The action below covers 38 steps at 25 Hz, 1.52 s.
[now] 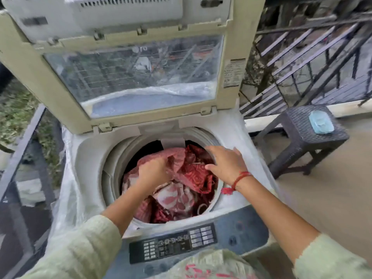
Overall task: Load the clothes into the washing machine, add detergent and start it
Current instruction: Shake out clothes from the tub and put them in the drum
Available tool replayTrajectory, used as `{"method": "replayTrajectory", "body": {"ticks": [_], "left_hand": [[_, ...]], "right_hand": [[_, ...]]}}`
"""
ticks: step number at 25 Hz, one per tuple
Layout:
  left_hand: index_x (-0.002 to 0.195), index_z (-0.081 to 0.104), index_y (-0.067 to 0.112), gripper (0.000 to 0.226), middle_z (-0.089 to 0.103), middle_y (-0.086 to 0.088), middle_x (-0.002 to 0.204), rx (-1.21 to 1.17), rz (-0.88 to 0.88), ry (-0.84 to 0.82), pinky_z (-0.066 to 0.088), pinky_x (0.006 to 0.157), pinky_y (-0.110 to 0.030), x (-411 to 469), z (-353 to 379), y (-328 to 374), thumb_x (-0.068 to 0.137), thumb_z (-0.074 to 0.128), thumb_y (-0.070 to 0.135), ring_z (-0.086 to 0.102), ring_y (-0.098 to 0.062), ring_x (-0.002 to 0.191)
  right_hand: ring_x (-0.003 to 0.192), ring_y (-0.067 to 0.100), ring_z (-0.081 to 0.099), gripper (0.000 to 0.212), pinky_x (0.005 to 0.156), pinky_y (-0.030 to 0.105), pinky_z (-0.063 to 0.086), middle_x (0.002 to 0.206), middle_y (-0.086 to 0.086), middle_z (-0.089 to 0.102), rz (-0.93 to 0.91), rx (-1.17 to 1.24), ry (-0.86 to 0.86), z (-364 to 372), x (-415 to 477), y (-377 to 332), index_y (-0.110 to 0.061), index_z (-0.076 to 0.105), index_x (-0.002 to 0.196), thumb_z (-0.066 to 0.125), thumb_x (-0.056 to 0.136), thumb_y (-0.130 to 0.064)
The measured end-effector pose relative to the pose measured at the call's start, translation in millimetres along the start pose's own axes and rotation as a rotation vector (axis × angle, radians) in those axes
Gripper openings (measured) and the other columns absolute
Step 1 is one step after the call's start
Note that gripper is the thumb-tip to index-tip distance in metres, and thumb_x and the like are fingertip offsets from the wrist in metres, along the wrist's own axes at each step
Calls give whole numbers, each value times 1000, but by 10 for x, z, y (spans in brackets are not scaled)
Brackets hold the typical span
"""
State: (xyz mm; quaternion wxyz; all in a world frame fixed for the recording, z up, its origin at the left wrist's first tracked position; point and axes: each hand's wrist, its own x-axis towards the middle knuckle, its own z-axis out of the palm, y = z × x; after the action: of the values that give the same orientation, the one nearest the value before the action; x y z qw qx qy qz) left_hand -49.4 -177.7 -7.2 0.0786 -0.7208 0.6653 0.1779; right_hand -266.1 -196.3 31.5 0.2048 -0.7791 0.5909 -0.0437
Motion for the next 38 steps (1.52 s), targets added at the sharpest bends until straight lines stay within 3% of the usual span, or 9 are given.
{"method": "replayTrajectory", "body": {"ticks": [3, 5, 12, 17, 21, 29, 33, 35, 38], "left_hand": [[128, 51, 23, 55, 54, -6, 123, -212, 234, 329, 48, 89, -42, -193, -205, 605, 78, 67, 38, 53, -29, 113], [127, 52, 23, 53, 50, -4, 130, -297, 407, 375, 42, 96, -41, -318, -231, 1086, 79, 67, 40, 46, -25, 122], [123, 53, 26, 47, 44, -5, 136, -275, 700, 255, 33, 105, -46, -319, 108, 2606, 82, 61, 46, 35, -27, 133], [120, 55, 26, 42, 43, -7, 139, -115, 795, 103, 21, 113, -45, -155, 327, 3260, 83, 64, 43, 26, -29, 139], [123, 54, 28, 41, 45, -4, 137, 72, 783, -39, 28, 111, -43, 72, 473, 3624, 86, 60, 45, 32, -25, 135], [135, 46, 17, 50, 47, -11, 138, 406, 695, -633, 32, 107, -34, 906, 1916, 4155, 91, 55, 39, 42, -27, 128], [135, 44, 16, 51, 45, -12, 136, 429, 585, -706, 35, 104, -37, 1508, 2965, 4175, 89, 56, 36, 42, -29, 128], [134, 43, 17, 50, 46, -9, 134, 435, 565, -715, 38, 103, -37, 1768, 3558, 4158, 89, 54, 33, 42, -28, 127], [136, 39, 19, 52, 44, -4, 137, 430, 551, -699, 36, 101, -34, 2036, 4454, 4022, 88, 54, 31, 40, -24, 128]], "right_hand": [[113, 25, 56, 44, 107, 43, 31, 121, 4, 61, -106, 64, 319, -262, -599, 588, -19, 59, 121, 69, 78, -18], [106, 28, 59, 40, 100, 39, 37, 114, 7, 64, -36, 61, 434, -384, -963, 1098, -13, 63, 114, 71, 75, -11], [97, 33, 61, 33, 87, 34, 45, 103, 12, 65, 409, 156, 570, -382, -2129, 2410, -11, 66, 106, 74, 74, -6], [89, 33, 65, 27, 83, 26, 39, 96, 15, 68, 554, 282, 556, -61, -2531, 2899, -5, 69, 97, 75, 70, 0], [85, 31, 66, 25, 79, 21, 39, 91, 16, 69, 625, 388, 550, 121, -2562, 3151, -3, 70, 92, 74, 69, 5], [87, 33, 64, 22, 76, 32, 45, 95, 16, 67, 725, 525, 155, 1333, -2059, 3968, -6, 69, 95, 59, 76, -4], [81, 33, 66, 24, 69, 34, 53, 89, 18, 66, 642, 526, -126, 2457, -1526, 4446, -3, 70, 89, 63, 66, 3], [98, 28, 61, 29, 78, 28, 50, 105, 14, 62, 663, 502, -250, 3024, -1249, 4702, -7, 65, 102, 61, 74, 0], [128, 31, 38, 48, 104, 36, 36, 138, 15, 38, 692, 406, -370, 3858, -870, 5127, -8, 38, 134, 51, 88, -9]]}}
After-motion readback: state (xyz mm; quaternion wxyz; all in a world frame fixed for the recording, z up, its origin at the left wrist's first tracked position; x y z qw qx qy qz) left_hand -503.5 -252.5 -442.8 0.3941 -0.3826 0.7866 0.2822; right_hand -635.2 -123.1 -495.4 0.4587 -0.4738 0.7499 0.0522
